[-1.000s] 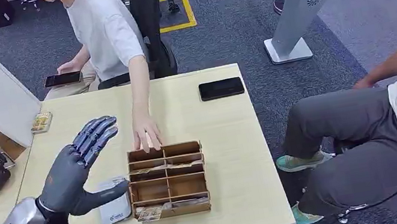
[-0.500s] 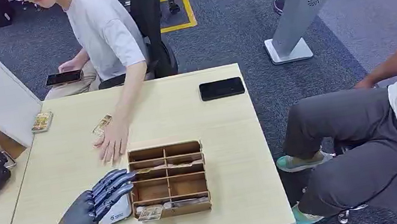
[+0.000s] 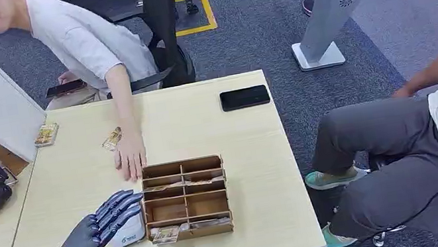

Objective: Pass the card to the sensor for recognition and then transmit it.

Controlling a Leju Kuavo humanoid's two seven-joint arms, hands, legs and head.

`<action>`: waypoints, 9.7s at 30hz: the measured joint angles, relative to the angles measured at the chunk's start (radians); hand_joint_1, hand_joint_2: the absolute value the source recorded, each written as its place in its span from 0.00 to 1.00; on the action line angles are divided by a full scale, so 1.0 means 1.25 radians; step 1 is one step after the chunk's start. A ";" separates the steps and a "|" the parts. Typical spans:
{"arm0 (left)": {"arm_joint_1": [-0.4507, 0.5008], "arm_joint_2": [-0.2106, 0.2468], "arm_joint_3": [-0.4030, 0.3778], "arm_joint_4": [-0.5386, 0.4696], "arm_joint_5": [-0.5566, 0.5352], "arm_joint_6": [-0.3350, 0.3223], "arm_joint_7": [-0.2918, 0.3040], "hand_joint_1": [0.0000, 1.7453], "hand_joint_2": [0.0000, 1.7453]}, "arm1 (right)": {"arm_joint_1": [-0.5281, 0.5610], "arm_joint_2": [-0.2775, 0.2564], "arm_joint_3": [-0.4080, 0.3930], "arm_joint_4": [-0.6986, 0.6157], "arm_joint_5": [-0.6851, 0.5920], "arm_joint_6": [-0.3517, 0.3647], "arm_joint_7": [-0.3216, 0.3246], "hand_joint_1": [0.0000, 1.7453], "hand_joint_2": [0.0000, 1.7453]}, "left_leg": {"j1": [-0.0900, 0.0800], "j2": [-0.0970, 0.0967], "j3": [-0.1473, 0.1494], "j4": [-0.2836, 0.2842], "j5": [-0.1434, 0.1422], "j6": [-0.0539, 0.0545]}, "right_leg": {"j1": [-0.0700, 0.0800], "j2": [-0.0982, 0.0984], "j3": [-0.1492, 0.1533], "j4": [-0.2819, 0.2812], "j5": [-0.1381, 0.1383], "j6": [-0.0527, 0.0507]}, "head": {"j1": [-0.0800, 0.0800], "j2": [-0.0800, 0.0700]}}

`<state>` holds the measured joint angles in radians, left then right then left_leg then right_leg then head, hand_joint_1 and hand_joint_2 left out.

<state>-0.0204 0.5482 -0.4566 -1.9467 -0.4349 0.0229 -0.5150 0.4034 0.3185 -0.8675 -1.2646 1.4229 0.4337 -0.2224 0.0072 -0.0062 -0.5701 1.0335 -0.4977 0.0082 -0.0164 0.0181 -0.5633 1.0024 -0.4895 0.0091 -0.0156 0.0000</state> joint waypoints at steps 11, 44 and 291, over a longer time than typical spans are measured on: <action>0.021 0.000 0.014 0.000 -0.001 -0.006 -0.019 0.00 1.00 | 0.001 0.000 0.000 0.000 -0.003 0.005 0.004 0.00 1.00 | 0.000 0.000 0.000 0.000 0.000 0.000 | 0.000 0.000 0.000 0.000 0.000 0.000 | 0.000 0.000; 0.013 -0.003 -0.042 0.121 -0.248 0.171 0.060 0.00 1.00 | -0.039 0.000 -0.037 0.041 0.043 -0.016 -0.022 0.00 1.00 | 0.000 0.000 0.000 0.000 0.000 0.000 | 0.000 0.000 0.000 0.000 0.000 0.000 | 0.000 0.000; -0.646 -0.136 0.074 0.556 -0.348 0.202 0.454 1.00 1.00 | -0.126 -0.038 -0.061 0.229 0.093 -0.143 -0.058 0.00 1.00 | -0.002 -0.002 -0.001 0.001 0.005 0.002 | -0.001 -0.001 -0.001 0.000 0.006 0.001 | 0.001 0.000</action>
<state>-0.8275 0.3784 -0.3640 -1.2515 -0.8698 0.2750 0.0519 0.2457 0.2705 -0.9441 -0.9785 1.5396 0.2545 -0.2949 0.0052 -0.0085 -0.5708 1.0353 -0.4914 0.0101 -0.0180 0.0168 -0.5641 1.0021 -0.4821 0.0103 -0.0141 0.0000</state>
